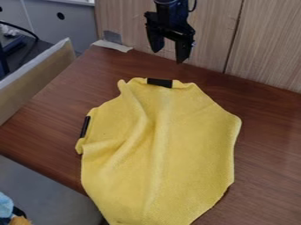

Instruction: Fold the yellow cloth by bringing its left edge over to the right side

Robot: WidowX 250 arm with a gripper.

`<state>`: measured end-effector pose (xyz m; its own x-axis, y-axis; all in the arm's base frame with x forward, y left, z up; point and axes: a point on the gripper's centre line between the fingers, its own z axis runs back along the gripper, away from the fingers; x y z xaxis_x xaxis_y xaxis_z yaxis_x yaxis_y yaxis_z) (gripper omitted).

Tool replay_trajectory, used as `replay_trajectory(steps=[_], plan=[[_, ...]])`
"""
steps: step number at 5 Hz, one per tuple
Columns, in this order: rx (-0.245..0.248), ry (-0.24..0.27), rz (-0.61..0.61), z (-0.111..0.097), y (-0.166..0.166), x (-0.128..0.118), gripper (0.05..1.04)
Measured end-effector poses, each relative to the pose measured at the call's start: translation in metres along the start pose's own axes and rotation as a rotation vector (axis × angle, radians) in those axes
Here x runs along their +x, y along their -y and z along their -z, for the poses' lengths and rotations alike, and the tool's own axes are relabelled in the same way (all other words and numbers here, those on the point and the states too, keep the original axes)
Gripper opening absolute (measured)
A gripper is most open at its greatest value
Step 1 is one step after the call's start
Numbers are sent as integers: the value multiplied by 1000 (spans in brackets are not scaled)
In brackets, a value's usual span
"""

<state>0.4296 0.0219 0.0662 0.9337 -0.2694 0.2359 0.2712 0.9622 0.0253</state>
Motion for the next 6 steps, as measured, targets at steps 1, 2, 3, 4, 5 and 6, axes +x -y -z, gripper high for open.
replay_trajectory(steps=[1, 2, 3, 4, 5, 6], plan=[[-13, -39, -5, 15, 1, -8, 1001], [-24, -117, -38, 33, -3, -41, 1001], [-40, -143, -110, 43, -22, -67, 1001], [-32, -109, -164, 28, -31, -84, 1001], [-9, -102, -251, 20, -46, -115, 1001], [3, -98, -292, 13, -48, -138, 1001]])
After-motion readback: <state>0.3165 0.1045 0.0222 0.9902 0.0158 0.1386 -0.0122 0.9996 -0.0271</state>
